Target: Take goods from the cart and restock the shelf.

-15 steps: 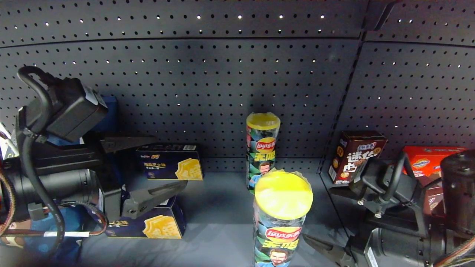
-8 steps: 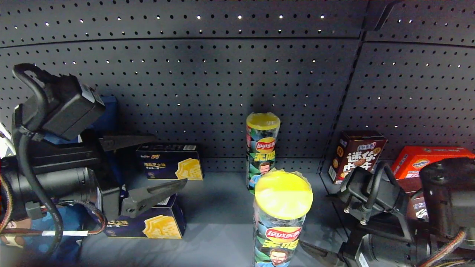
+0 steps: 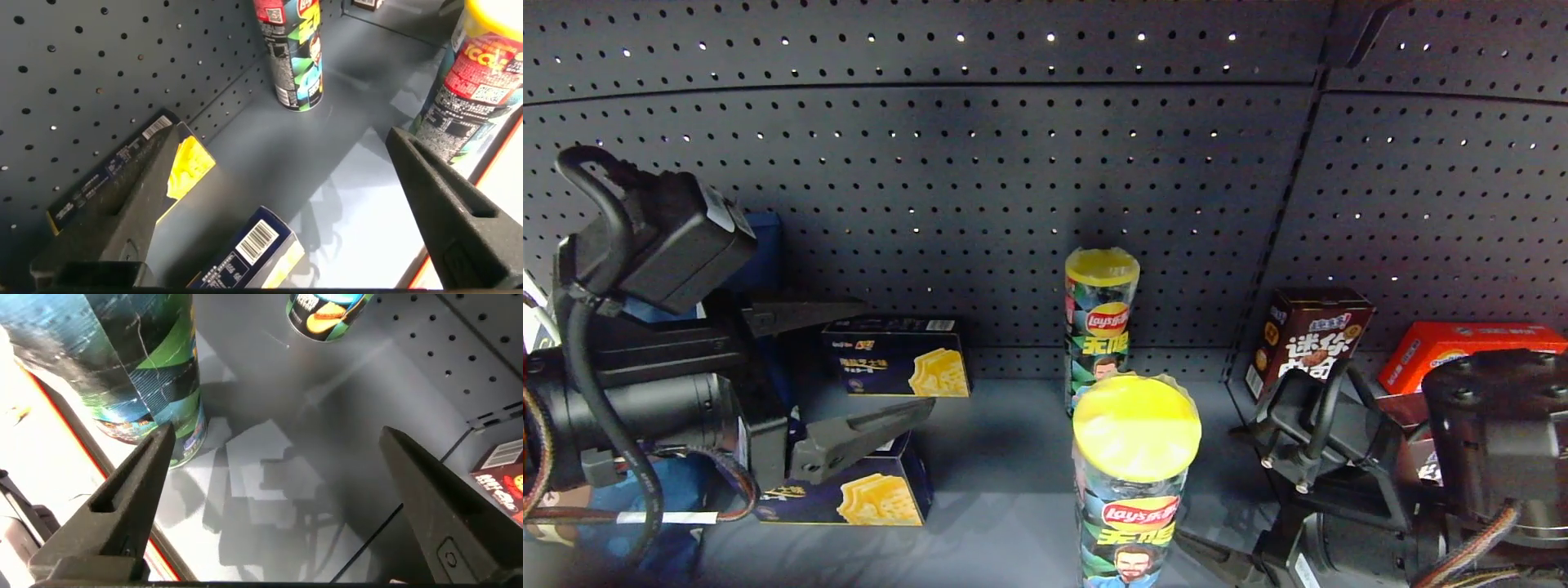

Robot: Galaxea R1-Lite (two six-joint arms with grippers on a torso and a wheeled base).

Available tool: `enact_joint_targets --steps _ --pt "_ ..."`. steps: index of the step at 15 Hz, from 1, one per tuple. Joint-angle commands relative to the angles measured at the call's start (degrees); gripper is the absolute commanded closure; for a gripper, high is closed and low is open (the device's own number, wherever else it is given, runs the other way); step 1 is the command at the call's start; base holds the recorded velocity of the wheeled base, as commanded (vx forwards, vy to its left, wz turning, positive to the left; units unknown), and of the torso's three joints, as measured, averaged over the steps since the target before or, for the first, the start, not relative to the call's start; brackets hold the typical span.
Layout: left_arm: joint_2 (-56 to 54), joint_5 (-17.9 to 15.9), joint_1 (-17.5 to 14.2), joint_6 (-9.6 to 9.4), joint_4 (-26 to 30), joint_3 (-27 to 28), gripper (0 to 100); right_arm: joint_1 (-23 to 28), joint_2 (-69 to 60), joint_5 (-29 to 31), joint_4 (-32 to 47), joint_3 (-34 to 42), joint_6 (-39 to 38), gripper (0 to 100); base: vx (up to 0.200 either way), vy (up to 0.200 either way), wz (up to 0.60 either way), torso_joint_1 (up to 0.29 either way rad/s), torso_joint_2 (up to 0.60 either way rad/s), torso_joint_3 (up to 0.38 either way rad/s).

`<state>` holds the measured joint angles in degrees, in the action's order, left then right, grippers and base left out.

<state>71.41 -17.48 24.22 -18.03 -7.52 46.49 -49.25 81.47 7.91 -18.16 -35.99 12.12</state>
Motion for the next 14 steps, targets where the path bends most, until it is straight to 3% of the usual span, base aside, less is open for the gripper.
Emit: enact_joint_targets --steps 1,14 --pt "0.04 0.08 -0.05 0.01 -0.04 0.0 0 -0.32 0.62 0.0 0.06 0.13 0.1 0 0.0 0.0 0.0 0.0 0.0 0.0" --pt "0.04 -0.01 -0.05 0.01 -0.04 -0.62 0 -1.29 2.03 -0.09 -0.73 0.3 0.1 0 0.0 0.0 0.0 0.0 0.0 0.0"
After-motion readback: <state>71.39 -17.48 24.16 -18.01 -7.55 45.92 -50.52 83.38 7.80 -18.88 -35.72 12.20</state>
